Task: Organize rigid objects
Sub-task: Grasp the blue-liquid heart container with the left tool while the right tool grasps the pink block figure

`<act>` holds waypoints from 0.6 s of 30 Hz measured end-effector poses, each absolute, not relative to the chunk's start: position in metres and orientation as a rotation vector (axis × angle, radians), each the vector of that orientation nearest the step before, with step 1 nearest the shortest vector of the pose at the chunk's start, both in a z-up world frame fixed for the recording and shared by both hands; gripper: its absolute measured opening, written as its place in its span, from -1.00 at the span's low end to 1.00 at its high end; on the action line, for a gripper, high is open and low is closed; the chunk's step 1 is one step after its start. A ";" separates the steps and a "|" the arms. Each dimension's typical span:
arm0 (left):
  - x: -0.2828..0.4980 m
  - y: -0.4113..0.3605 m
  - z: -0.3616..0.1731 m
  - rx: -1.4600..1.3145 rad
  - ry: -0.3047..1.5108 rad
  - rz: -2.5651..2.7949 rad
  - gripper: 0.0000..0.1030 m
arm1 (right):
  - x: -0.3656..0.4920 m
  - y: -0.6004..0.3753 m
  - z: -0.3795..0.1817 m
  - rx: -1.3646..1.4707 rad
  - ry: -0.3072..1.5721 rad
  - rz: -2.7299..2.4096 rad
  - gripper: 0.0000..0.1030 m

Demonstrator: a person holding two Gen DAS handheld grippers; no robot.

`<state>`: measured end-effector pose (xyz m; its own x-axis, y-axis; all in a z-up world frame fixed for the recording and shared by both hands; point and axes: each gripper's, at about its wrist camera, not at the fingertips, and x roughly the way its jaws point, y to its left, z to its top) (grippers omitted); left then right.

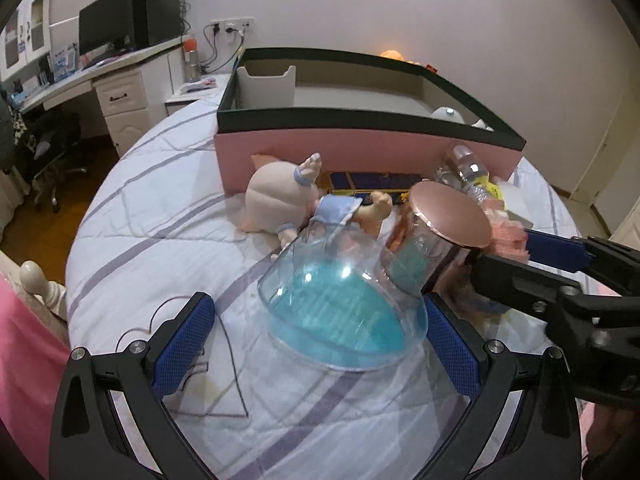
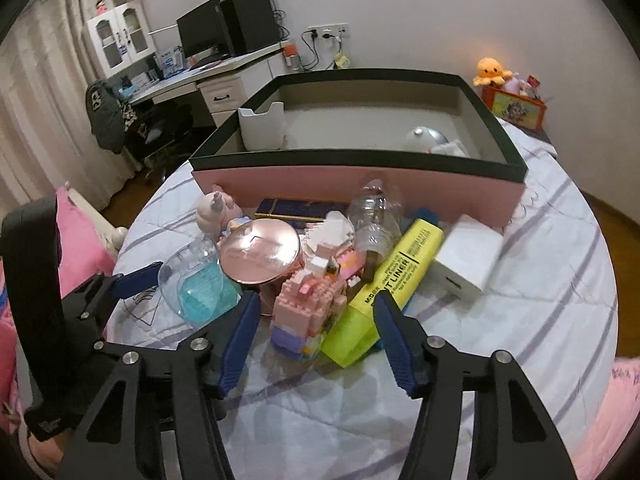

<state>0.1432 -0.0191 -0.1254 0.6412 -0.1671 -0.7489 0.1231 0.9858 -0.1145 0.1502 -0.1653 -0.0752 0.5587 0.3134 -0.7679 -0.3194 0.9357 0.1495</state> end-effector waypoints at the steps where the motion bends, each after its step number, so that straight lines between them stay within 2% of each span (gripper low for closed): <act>1: 0.143 -0.018 -0.125 -0.062 0.857 -0.182 0.96 | 0.151 -0.165 -0.075 -0.013 0.904 0.379 0.11; 4: 0.143 -0.015 -0.125 -0.077 0.858 -0.202 0.71 | 0.152 -0.162 -0.075 -0.018 0.911 0.415 -0.10; 6: 0.142 -0.014 -0.123 -0.079 0.854 -0.215 0.46 | 0.151 -0.158 -0.076 -0.035 0.909 0.416 -0.15; 18: 0.138 -0.013 -0.120 -0.076 0.855 -0.193 0.43 | 0.157 -0.149 -0.081 -0.042 0.924 0.375 -0.10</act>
<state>0.1380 -0.0134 -0.1197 0.6398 -0.1997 -0.7421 0.1387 0.9798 -0.1441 0.1574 -0.1493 -0.0814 0.5427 0.2982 -0.7852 -0.3338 0.9344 0.1242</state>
